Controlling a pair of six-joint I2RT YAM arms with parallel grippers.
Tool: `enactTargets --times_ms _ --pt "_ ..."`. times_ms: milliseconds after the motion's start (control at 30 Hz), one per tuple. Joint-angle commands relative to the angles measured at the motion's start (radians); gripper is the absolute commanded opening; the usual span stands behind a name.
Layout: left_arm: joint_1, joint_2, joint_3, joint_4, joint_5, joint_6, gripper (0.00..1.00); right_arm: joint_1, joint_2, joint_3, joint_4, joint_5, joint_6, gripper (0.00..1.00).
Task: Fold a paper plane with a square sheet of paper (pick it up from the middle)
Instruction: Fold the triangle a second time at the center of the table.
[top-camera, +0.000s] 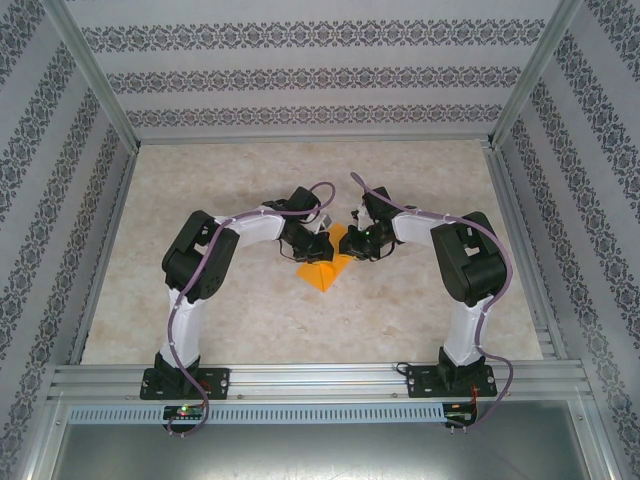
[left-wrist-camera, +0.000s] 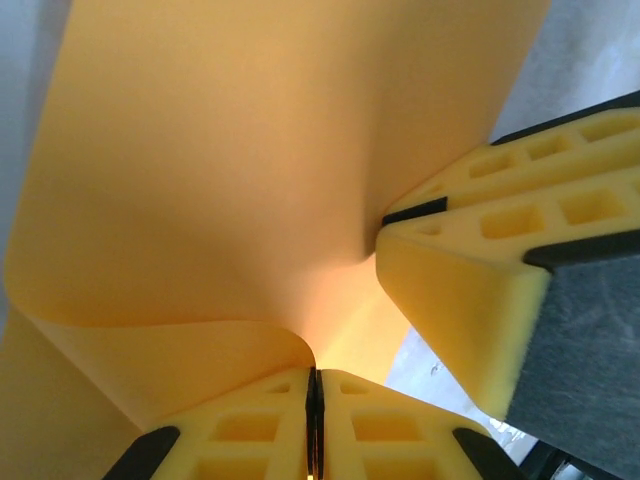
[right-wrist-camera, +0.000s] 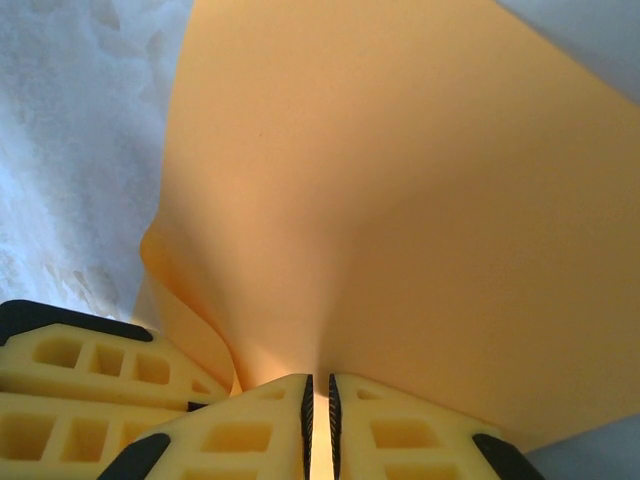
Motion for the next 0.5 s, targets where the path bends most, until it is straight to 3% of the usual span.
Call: enactTargets --times_ms 0,467 --pt "-0.011 0.024 0.033 -0.025 -0.013 0.014 0.13 0.010 0.024 -0.009 -0.008 -0.007 -0.010 0.15" --pt "-0.013 0.042 0.040 -0.014 -0.030 0.011 0.13 0.010 0.024 -0.010 -0.012 -0.005 -0.010 0.15"
